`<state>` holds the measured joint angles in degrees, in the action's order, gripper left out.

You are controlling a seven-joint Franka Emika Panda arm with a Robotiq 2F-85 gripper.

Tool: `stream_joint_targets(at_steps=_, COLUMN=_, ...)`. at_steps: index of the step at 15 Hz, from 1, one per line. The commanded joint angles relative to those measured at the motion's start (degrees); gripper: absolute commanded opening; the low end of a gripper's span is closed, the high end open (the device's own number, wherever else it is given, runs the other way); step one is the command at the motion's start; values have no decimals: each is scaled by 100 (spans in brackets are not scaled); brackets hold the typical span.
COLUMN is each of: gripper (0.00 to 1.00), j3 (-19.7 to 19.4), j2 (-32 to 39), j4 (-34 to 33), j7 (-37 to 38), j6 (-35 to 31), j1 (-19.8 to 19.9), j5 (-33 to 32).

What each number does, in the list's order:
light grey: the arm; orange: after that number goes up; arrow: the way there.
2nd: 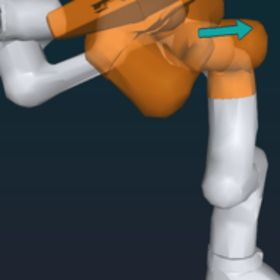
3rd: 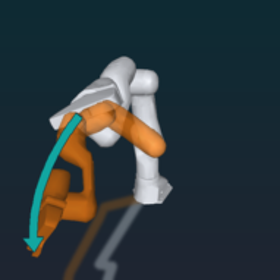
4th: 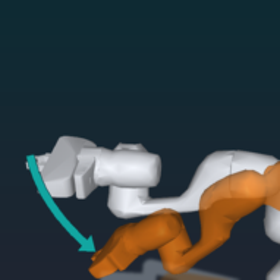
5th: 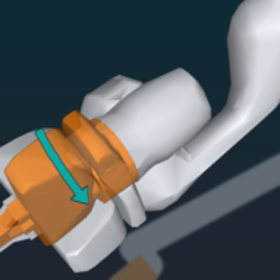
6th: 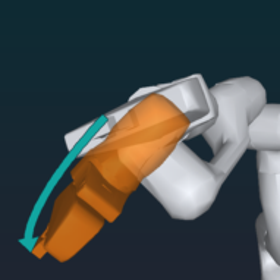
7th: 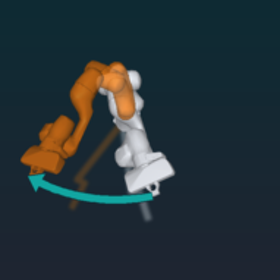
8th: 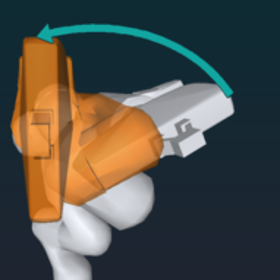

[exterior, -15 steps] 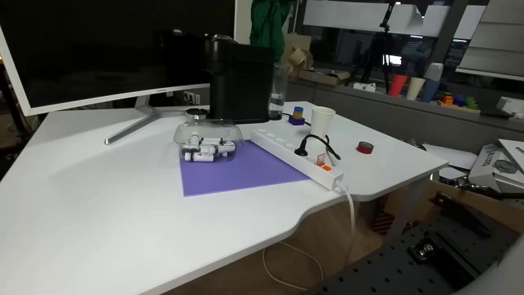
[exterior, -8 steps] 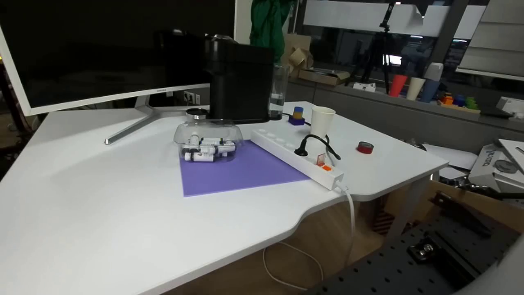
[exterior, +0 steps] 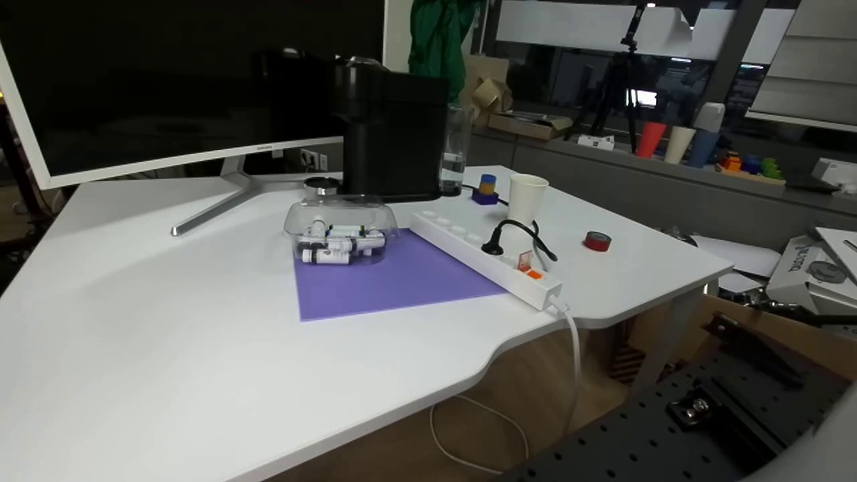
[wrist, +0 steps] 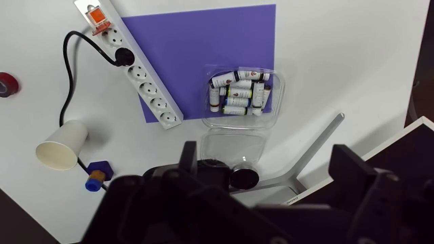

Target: Turn on the switch on the adapter

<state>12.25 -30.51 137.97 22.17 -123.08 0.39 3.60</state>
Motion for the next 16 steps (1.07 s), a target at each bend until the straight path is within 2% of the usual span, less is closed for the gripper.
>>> stream_joint_targets(at_steps=1, gripper=100, j3=-231, j2=-6, j4=423, j7=-28, j6=-340, j1=158, j5=-234)
stream_joint_targets(at_steps=4, gripper=100, j3=-350, j2=11, j4=560, j7=-36, j6=-313, j1=196, j5=-191)
stream_joint_targets(at_steps=5, gripper=100, j3=-192, j2=21, j4=231, j7=25, j6=-88, j1=42, j5=-139)
stream_joint_targets(at_steps=7, gripper=100, j3=-365, j2=55, j4=509, j7=-66, j6=-257, j1=162, j5=-171)
stream_joint_targets(at_steps=11, gripper=100, j3=-379, j2=59, j4=572, j7=-82, j6=-304, j1=169, j5=-171)
stream_joint_targets(at_steps=16, gripper=100, j3=-634, j2=25, j4=1011, j7=-811, j6=-533, j1=148, j5=-243)
